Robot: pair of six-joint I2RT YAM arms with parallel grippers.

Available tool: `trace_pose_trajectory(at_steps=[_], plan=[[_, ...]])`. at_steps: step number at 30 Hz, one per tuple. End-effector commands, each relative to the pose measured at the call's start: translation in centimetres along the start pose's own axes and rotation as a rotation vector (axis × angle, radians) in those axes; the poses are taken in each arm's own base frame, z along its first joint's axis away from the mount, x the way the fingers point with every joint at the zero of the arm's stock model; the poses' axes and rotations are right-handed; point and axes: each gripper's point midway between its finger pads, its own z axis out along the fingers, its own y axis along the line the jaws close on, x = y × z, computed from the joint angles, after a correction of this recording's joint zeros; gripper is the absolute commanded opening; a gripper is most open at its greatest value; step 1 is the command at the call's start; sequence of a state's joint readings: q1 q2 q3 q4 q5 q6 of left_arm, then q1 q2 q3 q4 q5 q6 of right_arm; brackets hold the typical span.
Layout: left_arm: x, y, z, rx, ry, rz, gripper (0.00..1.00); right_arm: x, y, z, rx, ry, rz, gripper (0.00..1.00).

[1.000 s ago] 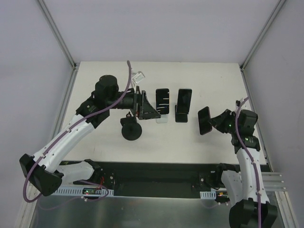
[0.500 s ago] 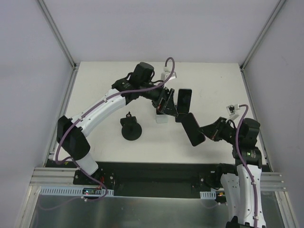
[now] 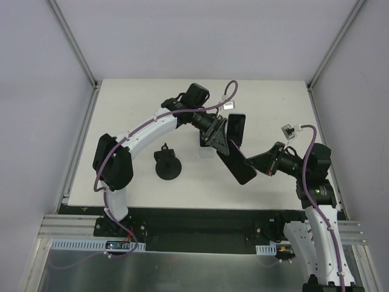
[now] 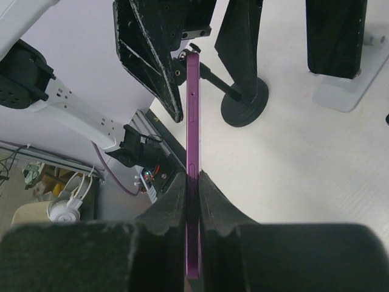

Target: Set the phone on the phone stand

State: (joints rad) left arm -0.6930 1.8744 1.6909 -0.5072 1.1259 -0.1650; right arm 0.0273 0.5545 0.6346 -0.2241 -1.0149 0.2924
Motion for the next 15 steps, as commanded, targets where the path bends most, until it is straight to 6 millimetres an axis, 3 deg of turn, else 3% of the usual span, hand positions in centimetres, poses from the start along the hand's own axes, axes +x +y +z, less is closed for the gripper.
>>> trace_pose_trajectory(at_steps=[1, 5, 6, 9, 13, 14, 15], plan=[[1.4, -4.2, -0.1, 0.199, 0.047, 0.087, 0.66, -2.5, 3.4, 0.1, -0.111, -0.040, -0.120, 0.00], [1.7, -5.1, 0.3, 0.233, 0.063, 0.088, 0.42, -2.5, 3.7, 0.7, -0.134, -0.027, -0.131, 0.01], [1.6, -5.3, 0.3, 0.239, 0.064, 0.088, 0.29, -2.7, 3.5, 0.9, -0.125, -0.030, -0.126, 0.01], [1.7, -6.0, 0.0, 0.238, 0.060, 0.100, 0.03, -2.8, 3.4, 1.3, -0.129, -0.026, -0.127, 0.01], [1.6, -7.5, -1.1, 0.170, 0.016, 0.149, 0.00, -3.3, 2.8, 1.9, -0.096, -0.039, -0.097, 0.01], [1.5, -7.6, -1.4, 0.144, 0.002, 0.155, 0.00, -3.7, 1.9, 2.2, -0.057, -0.055, -0.072, 0.09], [1.1, -7.0, -1.6, 0.073, -0.025, 0.149, 0.00, -3.7, 1.4, 2.3, -0.033, -0.060, -0.041, 0.26]])
